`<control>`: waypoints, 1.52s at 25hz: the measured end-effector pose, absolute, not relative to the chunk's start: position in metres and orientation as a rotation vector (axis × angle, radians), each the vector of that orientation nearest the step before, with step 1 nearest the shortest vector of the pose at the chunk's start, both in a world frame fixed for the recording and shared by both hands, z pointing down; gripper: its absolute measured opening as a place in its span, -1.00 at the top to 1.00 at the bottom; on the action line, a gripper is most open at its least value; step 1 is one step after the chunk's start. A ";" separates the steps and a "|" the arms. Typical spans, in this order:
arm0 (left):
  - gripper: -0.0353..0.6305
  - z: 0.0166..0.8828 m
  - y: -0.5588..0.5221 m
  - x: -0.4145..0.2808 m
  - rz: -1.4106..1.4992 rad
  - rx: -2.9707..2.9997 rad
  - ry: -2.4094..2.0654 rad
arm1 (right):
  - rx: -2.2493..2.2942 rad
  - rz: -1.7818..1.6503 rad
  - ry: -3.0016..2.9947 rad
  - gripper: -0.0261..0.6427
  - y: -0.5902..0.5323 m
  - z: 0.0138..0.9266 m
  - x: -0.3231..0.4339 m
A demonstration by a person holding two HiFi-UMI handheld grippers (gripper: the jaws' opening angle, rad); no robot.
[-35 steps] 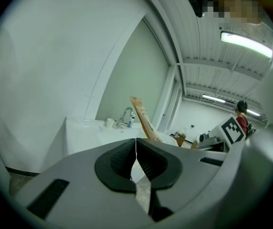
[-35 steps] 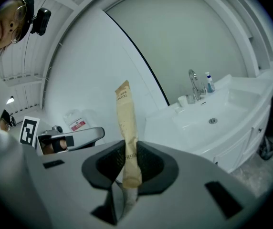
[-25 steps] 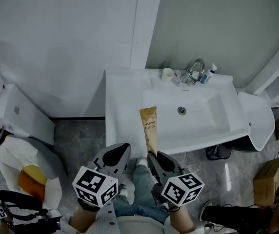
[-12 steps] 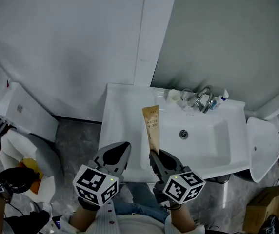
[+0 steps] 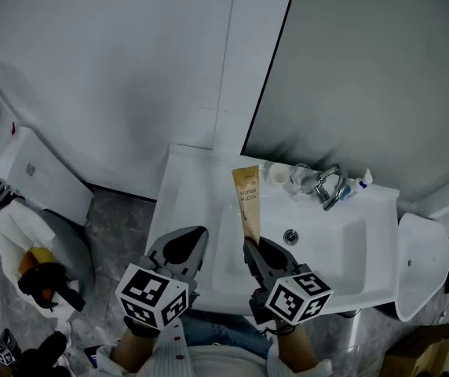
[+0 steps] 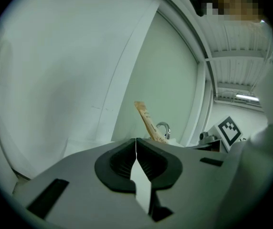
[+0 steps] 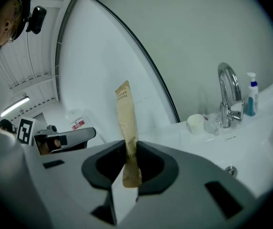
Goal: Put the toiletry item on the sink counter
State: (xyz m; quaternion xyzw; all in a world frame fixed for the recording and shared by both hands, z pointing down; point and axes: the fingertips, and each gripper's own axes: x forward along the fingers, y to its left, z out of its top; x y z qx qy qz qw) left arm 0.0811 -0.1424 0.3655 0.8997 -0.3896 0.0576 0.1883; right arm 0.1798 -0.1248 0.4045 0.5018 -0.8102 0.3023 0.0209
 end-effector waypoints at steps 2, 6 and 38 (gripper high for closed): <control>0.84 0.367 -0.146 0.083 0.164 2.523 -1.104 | 1.542 0.941 -2.512 0.71 -0.129 0.406 0.182; 0.84 0.367 -0.150 0.080 0.174 2.511 -1.117 | 1.521 0.946 -2.518 0.71 -0.136 0.405 0.180; 0.84 0.404 -0.191 0.020 0.200 2.441 -1.095 | 1.425 1.036 -2.362 0.70 -0.196 0.463 0.123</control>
